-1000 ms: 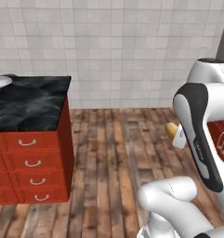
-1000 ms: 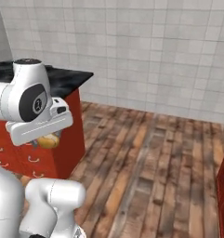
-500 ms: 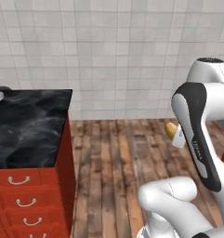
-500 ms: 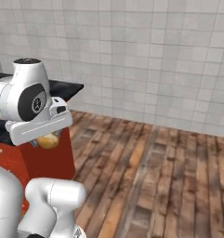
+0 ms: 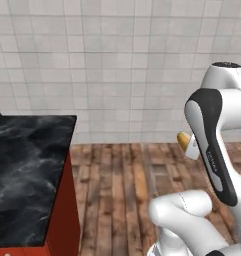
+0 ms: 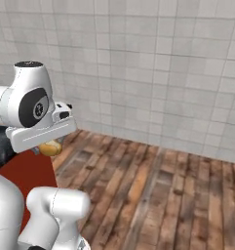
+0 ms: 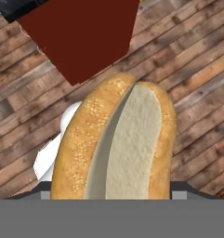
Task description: Move the hot dog bun to the plate on the dining table and place the condiment next to that plate. Then navigate to the fridge and take the sausage and place it on the plate as well.
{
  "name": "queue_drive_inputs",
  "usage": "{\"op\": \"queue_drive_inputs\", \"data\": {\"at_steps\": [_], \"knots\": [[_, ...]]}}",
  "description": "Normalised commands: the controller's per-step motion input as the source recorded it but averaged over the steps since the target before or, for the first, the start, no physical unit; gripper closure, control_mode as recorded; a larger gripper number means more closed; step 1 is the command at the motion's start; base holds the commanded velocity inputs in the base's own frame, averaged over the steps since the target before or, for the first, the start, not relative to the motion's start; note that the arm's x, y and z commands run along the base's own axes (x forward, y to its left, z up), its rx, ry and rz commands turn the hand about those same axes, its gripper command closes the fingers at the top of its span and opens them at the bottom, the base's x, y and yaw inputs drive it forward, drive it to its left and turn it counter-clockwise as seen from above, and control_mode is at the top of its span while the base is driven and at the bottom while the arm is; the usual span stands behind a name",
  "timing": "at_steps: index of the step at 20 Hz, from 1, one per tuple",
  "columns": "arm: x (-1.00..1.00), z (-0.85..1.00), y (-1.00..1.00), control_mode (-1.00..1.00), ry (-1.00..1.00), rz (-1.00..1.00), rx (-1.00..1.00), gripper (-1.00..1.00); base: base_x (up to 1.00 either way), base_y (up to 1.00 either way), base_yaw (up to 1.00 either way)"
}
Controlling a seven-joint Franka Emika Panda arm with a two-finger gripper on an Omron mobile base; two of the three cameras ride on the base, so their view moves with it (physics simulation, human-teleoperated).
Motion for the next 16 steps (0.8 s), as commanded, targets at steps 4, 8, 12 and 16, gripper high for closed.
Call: {"op": "queue_drive_inputs", "data": {"at_steps": [4,8,12,16], "knots": [[0.0,0.0,0.0,1.0,0.0,0.0,0.0,1.0,1.0,0.0,0.24],[0.0,0.0,0.0,1.0,0.0,0.0,0.0,1.0,1.0,-0.06,0.3],[0.0,0.0,0.0,1.0,0.0,0.0,0.0,1.0,0.91,-0.22,0.37],[0.0,0.0,0.0,1.0,0.0,0.0,0.0,1.0,0.86,-0.29,0.44]]}}
